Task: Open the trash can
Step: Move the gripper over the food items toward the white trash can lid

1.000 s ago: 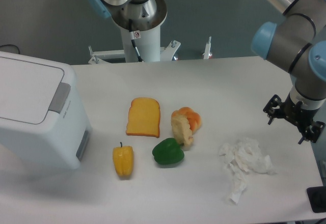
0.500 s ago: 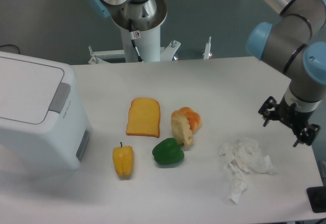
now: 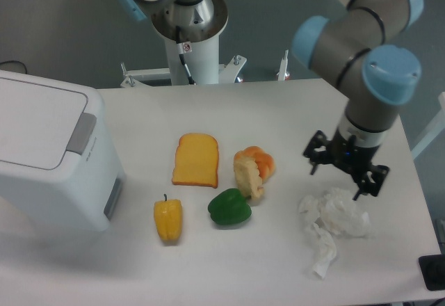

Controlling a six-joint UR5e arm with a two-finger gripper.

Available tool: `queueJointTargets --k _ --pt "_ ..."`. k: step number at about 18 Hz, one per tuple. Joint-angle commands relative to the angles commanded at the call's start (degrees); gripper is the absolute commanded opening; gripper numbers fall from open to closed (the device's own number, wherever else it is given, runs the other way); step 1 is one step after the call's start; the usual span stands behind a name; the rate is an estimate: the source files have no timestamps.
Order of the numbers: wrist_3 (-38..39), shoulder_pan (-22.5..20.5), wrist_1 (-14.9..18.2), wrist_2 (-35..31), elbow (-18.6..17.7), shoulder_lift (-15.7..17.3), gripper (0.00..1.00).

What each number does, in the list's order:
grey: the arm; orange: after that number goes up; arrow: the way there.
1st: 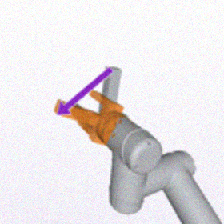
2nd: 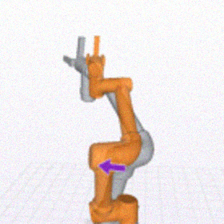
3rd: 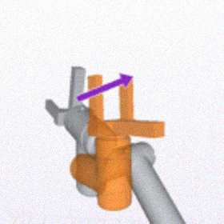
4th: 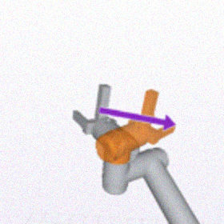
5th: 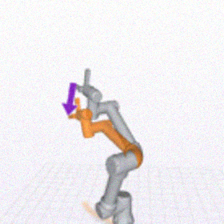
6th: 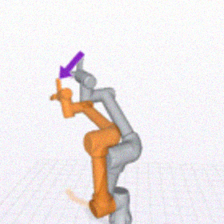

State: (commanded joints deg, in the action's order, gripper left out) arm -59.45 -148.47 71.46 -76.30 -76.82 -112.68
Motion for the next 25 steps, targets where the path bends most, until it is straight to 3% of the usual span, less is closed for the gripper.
queueJointTargets --k 5,9,13,20,25 --pt "7.7 5.5 0.0 3.0 -2.4 4.9 1.0" --pt "12.9 7.0 0.0 9.0 -4.1 9.1 1.0" --pt "18.9 8.2 0.1 14.2 -4.1 11.0 1.0" --pt "30.8 12.4 0.0 14.9 -9.5 14.0 1.0" --pt "37.6 14.8 -0.1 15.0 -9.6 14.4 1.0"
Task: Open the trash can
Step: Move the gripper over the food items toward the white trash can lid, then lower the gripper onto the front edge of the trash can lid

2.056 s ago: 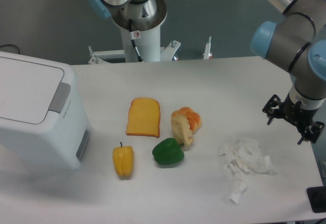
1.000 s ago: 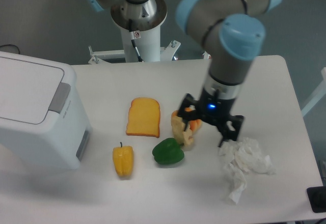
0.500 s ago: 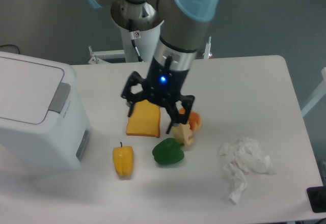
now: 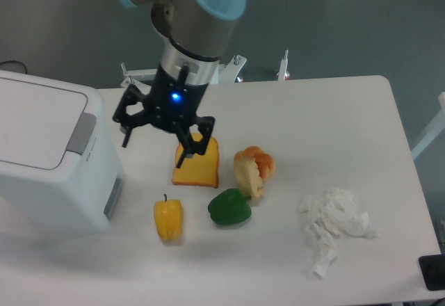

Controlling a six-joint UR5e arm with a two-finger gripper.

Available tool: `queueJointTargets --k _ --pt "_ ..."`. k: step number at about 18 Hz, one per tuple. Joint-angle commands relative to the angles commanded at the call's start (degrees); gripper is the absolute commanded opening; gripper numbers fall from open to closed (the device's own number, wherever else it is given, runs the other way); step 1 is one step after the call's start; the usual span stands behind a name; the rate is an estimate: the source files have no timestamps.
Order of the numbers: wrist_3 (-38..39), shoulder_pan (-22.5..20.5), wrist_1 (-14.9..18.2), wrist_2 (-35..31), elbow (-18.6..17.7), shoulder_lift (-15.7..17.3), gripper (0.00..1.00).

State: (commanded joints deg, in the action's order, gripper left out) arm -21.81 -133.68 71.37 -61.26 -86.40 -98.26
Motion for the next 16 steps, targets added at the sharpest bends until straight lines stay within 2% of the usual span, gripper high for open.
queueJointTargets --k 3,16 --pt "3.3 1.1 -0.1 0.4 0.3 -0.1 1.0" --pt "4.5 5.3 0.2 0.4 -1.7 0.1 1.0"
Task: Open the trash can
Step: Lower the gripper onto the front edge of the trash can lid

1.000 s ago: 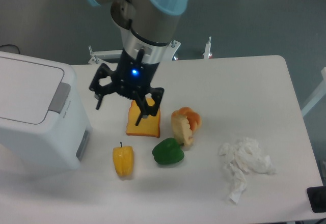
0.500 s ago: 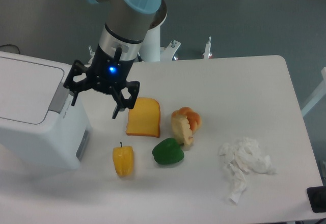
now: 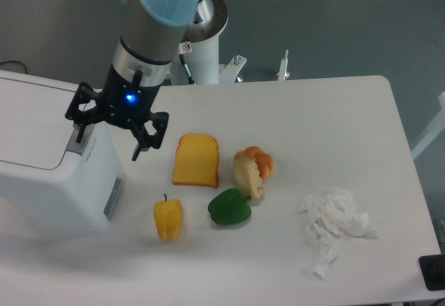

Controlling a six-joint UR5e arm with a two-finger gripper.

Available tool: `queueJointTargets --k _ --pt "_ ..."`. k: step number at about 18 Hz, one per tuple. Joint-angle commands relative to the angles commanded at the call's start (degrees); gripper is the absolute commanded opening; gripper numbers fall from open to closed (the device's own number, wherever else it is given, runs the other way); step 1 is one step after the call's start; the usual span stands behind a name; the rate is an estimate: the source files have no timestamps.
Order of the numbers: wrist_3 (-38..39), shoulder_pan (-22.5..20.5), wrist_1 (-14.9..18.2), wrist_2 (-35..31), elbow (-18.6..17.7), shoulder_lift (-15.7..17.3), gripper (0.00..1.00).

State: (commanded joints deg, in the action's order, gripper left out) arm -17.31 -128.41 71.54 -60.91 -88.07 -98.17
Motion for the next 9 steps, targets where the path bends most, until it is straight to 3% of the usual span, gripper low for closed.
queueJointTargets --k 9 --pt "-0.1 -0.9 0.4 -0.2 -0.1 1.0 1.0"
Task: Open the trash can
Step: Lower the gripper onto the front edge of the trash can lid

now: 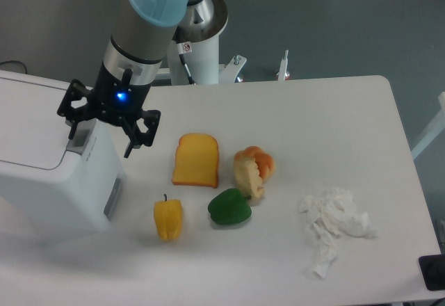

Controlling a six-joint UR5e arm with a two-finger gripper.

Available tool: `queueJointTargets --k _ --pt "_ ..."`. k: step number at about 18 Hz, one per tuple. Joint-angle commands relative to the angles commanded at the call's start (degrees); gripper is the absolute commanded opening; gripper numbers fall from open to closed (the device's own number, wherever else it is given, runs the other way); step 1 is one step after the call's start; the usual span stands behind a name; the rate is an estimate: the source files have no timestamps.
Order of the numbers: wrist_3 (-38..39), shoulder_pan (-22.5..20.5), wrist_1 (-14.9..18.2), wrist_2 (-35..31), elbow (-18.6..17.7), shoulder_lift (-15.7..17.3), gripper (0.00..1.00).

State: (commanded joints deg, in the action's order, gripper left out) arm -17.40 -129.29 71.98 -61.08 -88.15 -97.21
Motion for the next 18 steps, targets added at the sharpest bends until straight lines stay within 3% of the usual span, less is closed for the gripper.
queueJointTargets --k 18 --pt "-0.5 -0.7 -0.4 0.0 -1.1 0.1 1.0"
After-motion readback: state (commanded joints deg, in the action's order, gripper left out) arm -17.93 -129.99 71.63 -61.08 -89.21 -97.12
